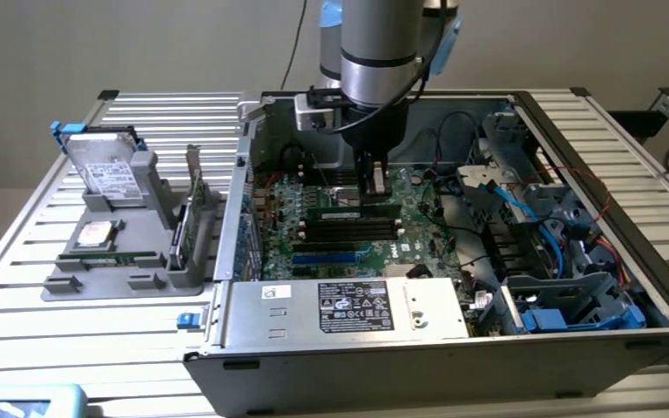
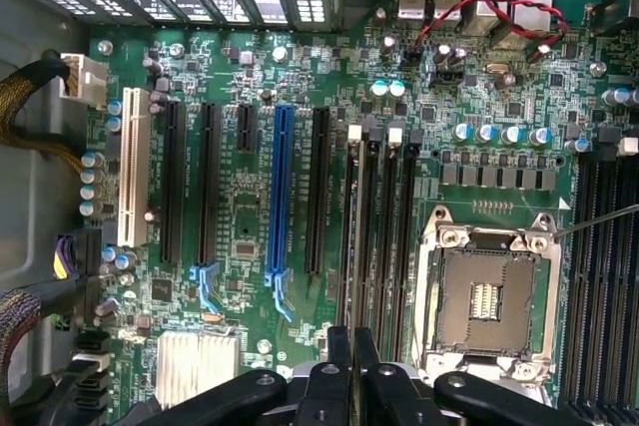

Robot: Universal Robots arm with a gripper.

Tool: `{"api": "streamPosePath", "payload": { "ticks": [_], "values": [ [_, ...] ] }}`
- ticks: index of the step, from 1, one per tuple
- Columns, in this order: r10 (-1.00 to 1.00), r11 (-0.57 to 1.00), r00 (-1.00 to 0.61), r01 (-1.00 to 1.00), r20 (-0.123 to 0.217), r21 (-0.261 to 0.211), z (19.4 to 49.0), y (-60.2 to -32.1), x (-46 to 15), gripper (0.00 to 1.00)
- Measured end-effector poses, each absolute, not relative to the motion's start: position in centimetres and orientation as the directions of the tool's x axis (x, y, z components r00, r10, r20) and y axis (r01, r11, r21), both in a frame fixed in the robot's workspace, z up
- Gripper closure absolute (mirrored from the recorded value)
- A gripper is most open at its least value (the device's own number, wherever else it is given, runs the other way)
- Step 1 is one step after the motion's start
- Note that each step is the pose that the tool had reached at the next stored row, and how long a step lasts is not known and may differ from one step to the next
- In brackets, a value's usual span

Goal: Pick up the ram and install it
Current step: 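Insert the ram into the slot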

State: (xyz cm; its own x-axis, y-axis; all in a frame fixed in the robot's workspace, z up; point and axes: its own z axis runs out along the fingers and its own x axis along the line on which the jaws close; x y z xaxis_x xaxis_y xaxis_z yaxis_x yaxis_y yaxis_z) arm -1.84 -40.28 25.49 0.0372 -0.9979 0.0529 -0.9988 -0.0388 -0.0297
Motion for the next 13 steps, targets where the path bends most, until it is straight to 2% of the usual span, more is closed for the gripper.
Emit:
{"api": "streamPosePath", "payload": {
  "ticks": [13],
  "values": [
    [-0.997, -0.039, 0.037, -0.999, 0.071, -0.029, 24.70, -39.84, -1.81, 0.87]
  ]
}}
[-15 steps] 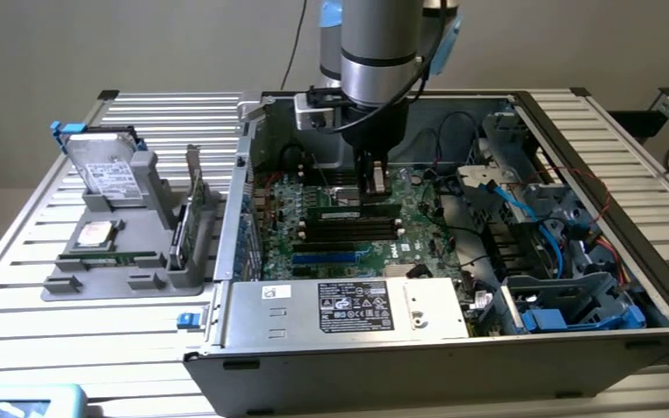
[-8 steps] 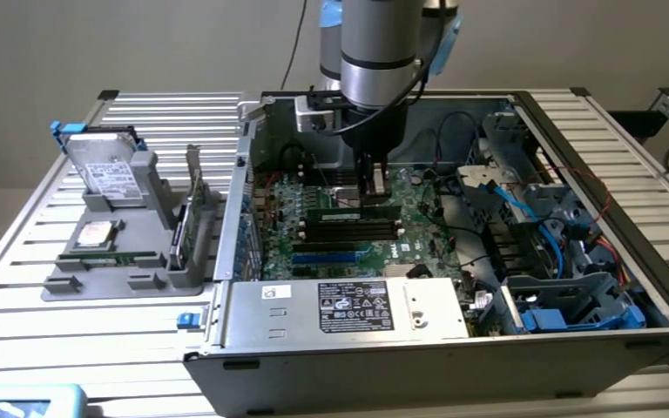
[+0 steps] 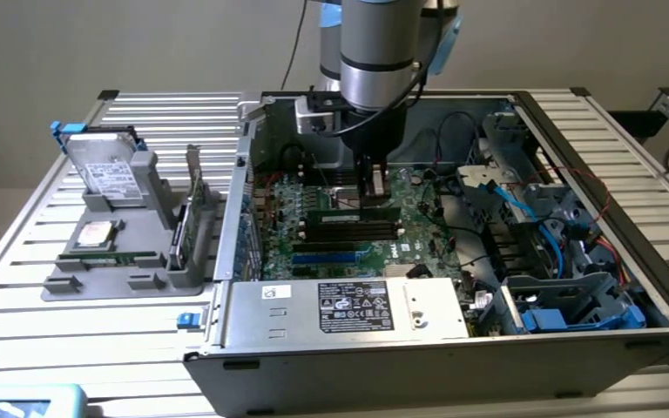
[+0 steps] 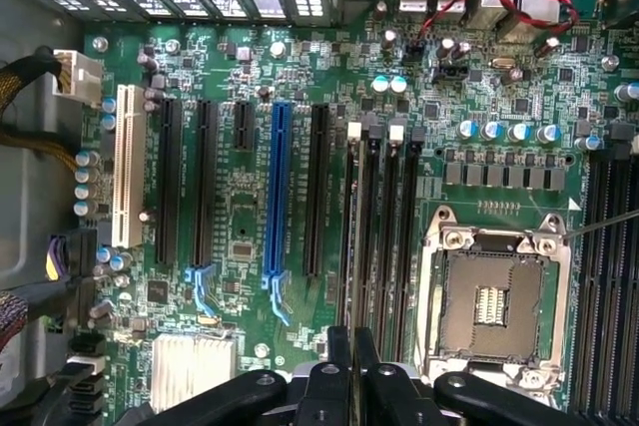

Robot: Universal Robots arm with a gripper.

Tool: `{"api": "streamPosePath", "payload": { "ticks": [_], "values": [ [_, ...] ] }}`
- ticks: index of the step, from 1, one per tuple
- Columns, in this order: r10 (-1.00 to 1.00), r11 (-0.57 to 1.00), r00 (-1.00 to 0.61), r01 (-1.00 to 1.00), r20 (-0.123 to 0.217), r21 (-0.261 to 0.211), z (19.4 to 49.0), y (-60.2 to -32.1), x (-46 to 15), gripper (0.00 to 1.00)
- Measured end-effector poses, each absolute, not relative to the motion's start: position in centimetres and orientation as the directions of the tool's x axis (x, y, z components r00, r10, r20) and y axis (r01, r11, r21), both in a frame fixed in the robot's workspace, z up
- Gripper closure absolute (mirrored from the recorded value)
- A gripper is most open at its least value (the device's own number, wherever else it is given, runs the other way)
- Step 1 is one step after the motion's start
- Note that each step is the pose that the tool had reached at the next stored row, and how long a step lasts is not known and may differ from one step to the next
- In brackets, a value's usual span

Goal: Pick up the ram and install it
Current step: 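Insert the ram into the slot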

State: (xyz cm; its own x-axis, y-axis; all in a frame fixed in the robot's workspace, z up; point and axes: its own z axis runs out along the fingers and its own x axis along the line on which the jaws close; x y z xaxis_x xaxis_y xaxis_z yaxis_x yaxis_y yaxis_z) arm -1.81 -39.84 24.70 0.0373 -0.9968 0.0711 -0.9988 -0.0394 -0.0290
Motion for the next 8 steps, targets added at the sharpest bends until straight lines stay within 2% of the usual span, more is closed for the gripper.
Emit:
{"api": "streamPosePath", "payload": {
  "ticks": [8],
  "values": [
    [-0.997, -0.039, 0.037, -0.999, 0.074, -0.029, 24.34, -39.85, -1.82, 0.87]
  ]
}}
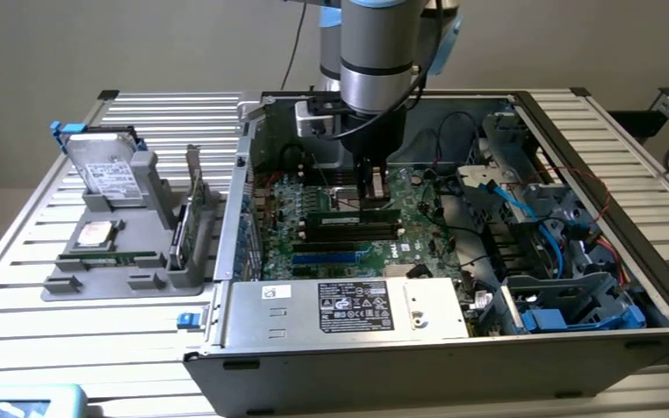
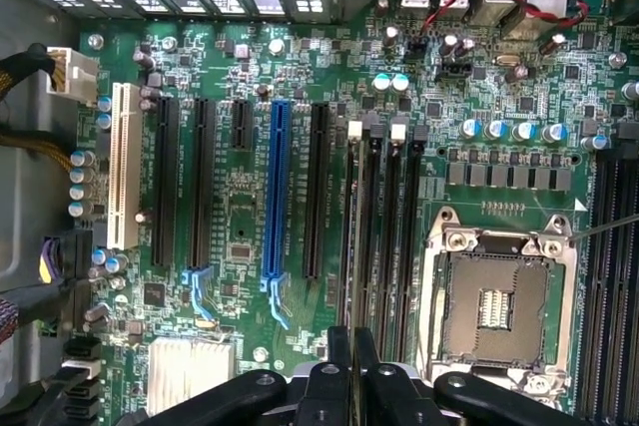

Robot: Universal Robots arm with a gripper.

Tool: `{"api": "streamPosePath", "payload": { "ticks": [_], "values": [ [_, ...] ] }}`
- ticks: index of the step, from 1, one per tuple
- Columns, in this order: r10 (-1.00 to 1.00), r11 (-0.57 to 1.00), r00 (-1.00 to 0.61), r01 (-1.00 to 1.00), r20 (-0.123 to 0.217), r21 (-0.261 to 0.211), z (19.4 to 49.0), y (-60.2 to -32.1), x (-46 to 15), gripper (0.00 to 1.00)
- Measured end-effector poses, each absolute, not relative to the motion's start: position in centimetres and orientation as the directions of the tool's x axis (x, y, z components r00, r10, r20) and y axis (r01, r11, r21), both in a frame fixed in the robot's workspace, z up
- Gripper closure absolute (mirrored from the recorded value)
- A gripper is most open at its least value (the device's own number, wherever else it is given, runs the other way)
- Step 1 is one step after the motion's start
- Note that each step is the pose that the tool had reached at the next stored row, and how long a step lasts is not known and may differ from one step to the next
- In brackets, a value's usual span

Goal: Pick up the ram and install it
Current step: 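Insert the ram into the slot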

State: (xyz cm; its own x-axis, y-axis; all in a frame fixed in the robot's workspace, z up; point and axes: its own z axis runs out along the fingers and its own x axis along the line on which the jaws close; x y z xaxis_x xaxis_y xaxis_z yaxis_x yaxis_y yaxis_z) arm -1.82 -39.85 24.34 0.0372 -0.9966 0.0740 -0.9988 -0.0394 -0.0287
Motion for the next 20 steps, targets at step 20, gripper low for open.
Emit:
{"api": "streamPosePath", "payload": {
  "ticks": [20],
  "values": [
    [-0.996, -0.036, 0.034, -0.999, 0.078, -0.028, 23.61, -39.80, -1.84, 0.87]
  ]
}}
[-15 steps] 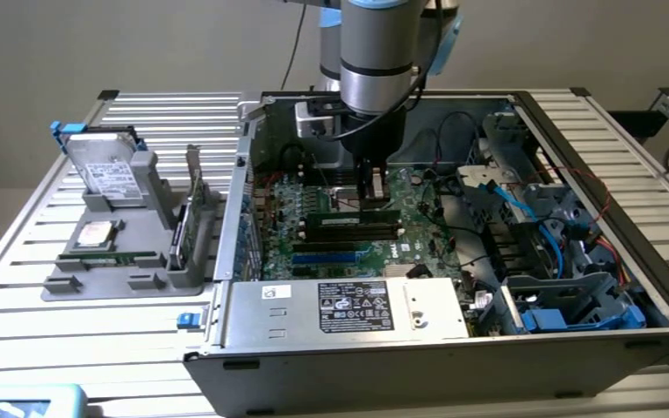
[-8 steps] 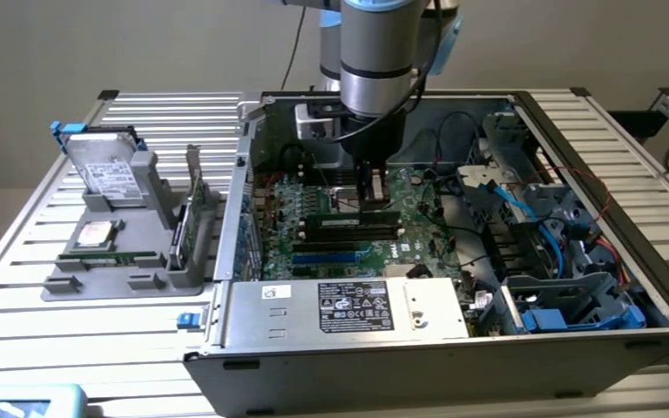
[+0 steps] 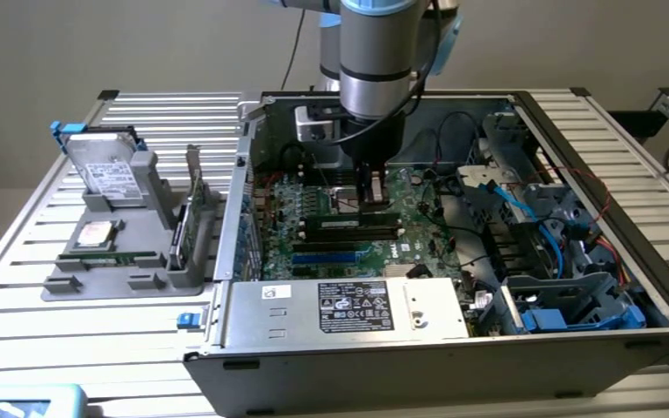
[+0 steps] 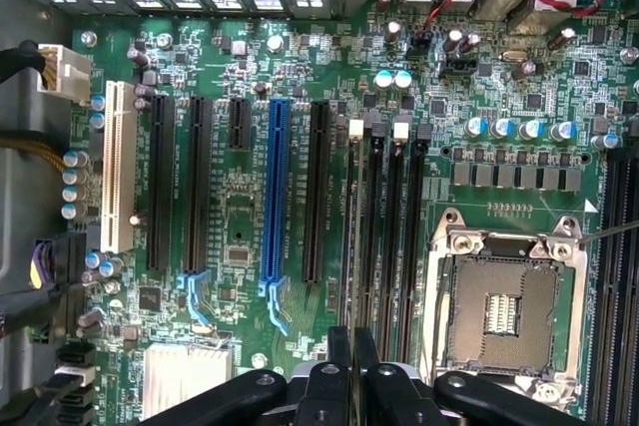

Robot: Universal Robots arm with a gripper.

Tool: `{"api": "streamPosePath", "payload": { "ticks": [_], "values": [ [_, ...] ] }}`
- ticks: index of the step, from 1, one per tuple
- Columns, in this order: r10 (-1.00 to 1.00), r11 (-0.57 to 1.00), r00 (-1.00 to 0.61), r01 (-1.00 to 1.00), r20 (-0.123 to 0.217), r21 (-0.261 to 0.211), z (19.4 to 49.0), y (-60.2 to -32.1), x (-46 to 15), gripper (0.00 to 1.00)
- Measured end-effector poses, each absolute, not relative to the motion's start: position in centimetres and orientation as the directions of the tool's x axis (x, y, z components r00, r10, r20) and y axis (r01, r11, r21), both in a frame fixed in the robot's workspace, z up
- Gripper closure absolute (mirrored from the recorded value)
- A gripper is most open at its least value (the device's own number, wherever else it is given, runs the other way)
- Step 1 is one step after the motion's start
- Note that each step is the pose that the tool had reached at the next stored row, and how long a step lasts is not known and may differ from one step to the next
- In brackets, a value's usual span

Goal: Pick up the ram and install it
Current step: 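Insert the ram into the slot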

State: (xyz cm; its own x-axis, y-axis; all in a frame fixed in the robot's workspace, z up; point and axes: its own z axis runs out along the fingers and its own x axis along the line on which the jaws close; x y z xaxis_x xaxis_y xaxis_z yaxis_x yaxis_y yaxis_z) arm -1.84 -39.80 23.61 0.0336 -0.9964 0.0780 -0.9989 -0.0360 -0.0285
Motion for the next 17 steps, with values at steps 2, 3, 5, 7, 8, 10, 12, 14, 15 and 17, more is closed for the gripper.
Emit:
{"api": "streamPosePath", "payload": {
  "ticks": [2, 3, 5, 7, 8, 10, 12, 14, 15, 17],
  "values": [
    [-0.996, -0.035, 0.033, -0.999, 0.078, -0.028, 23.58, -39.80, -1.85, 0.87],
    [-0.996, -0.035, 0.033, -0.999, 0.078, -0.028, 23.57, -39.81, -1.85, 0.87],
    [-0.996, -0.035, 0.033, -0.999, 0.078, -0.028, 23.56, -39.82, -1.86, 0.87],
    [-0.996, -0.035, 0.033, -0.999, 0.078, -0.028, 23.55, -39.82, -1.85, 0.87],
    [-0.996, -0.035, 0.033, -0.999, 0.078, -0.029, 23.52, -39.82, -1.85, 0.87],
    [-0.996, -0.035, 0.033, -0.999, 0.078, -0.029, 23.45, -39.81, -1.85, 0.87],
    [-0.996, -0.035, 0.033, -0.999, 0.078, -0.029, 23.37, -39.82, -1.85, 0.87],
    [-0.996, -0.035, 0.033, -0.999, 0.078, -0.028, 23.29, -39.82, -1.85, 0.87],
    [-0.996, -0.035, 0.033, -0.999, 0.078, -0.028, 23.26, -39.82, -1.85, 0.87],
    [-0.996, -0.035, 0.033, -0.999, 0.078, -0.028, 23.21, -39.82, -1.85, 0.87]
  ]
}}
